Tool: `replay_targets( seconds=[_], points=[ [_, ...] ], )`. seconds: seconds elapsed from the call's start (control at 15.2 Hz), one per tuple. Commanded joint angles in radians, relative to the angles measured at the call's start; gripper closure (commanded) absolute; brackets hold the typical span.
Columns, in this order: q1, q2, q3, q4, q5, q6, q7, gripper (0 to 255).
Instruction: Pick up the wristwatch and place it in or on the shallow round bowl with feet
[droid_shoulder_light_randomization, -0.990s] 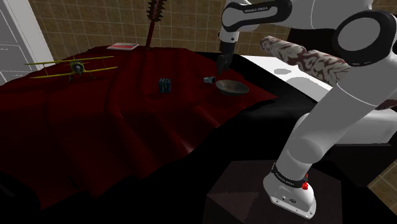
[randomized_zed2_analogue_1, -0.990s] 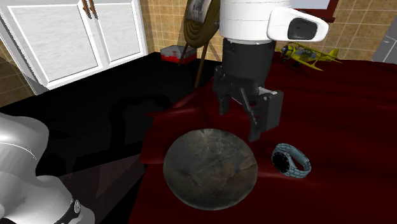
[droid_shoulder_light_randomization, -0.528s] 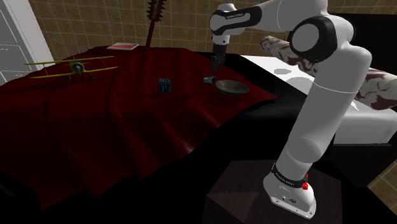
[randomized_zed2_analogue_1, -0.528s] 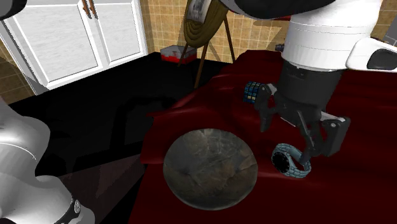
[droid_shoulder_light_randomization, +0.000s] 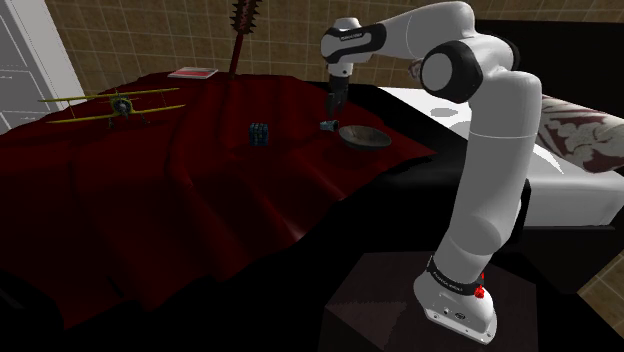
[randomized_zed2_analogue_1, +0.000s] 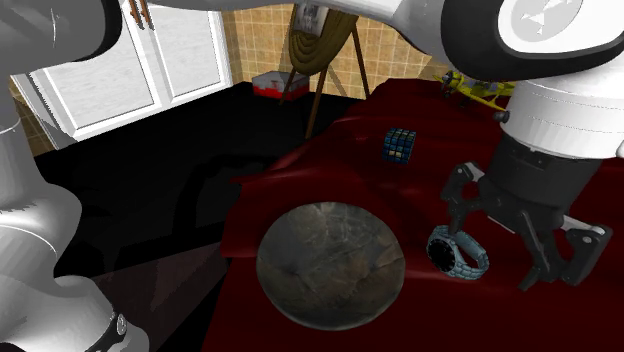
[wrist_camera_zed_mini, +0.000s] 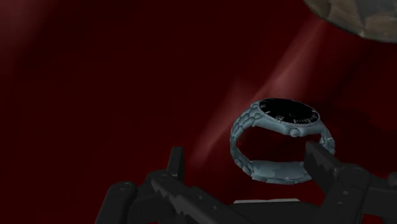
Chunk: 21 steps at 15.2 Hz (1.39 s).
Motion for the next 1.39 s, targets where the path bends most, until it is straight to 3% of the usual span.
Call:
replay_targets(
  seconds=[0.0,0.66,0.73,1.32],
  points=[
    [0.0,0.003,0.001,-0.023,0.002,0.026,-0.001,0],
    [0.001,0.006,0.002,-0.054,0.003,0.06,-0.003,0],
    [0.001,0.006,0.002,-0.054,0.003,0.06,-0.003,255],
    [0.001,0.006,0.002,-0.054,0.003,0.06,-0.003,255]
  ],
)
